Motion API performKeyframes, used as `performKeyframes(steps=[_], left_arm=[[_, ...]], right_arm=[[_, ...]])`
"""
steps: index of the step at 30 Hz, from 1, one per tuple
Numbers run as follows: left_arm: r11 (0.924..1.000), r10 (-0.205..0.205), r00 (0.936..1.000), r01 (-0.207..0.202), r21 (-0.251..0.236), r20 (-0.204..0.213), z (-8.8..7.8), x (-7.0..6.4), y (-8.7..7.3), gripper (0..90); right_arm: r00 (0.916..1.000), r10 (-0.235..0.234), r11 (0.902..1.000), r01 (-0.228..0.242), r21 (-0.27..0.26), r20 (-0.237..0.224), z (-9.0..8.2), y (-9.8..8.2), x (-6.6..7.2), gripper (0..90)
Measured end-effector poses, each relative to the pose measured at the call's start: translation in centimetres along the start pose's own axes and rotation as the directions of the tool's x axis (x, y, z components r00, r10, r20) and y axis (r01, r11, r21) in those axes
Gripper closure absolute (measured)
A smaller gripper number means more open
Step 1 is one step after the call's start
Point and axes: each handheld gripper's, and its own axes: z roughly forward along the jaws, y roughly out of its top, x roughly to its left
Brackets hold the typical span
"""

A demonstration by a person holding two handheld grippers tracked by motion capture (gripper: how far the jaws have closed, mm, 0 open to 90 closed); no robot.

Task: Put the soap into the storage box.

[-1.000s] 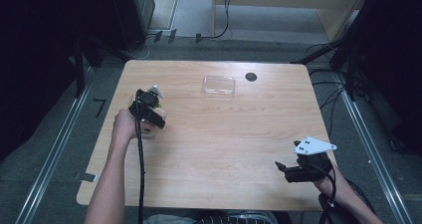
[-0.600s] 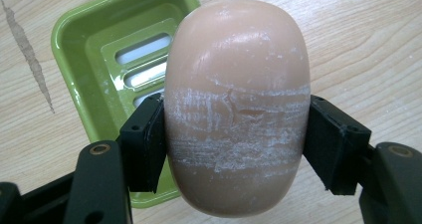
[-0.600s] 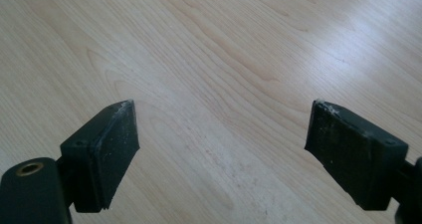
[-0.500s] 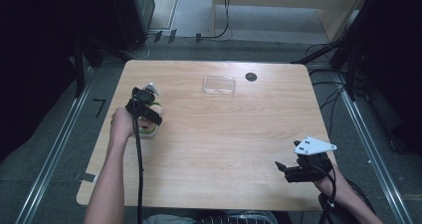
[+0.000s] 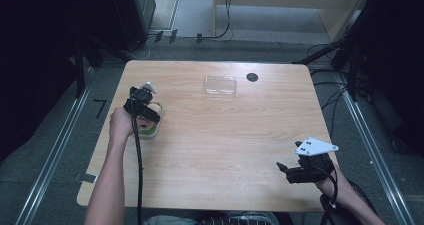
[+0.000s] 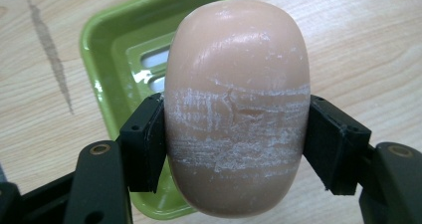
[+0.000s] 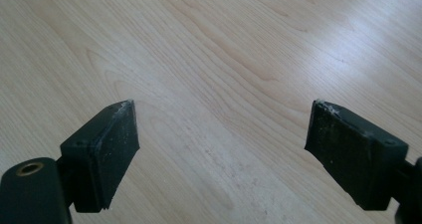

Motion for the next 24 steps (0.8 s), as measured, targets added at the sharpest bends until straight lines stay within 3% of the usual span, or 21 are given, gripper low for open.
performKeyframes(steps=[10,17,24], left_arm=[[0.999,-0.03,0.9994,0.03,-0.033,-0.014,0.1,0.5,-0.2,34.1],[0.9949,-0.076,0.9967,0.074,-0.068,-0.027,0.5,1.3,-0.5,34.1],[0.9938,-0.101,0.9945,0.1,-0.049,-0.027,1.5,1.4,-0.7,34.0]], right_arm=[[1.0,-0.005,1.0,0.005,-0.002,0.0,0.0,0.0,0.0,13.4],[1.0,-0.002,1.0,0.002,-0.003,-0.001,0.0,0.0,0.0,13.4],[1.0,-0.001,1.0,0.001,-0.005,0.001,0.0,0.0,-0.1,13.4]])
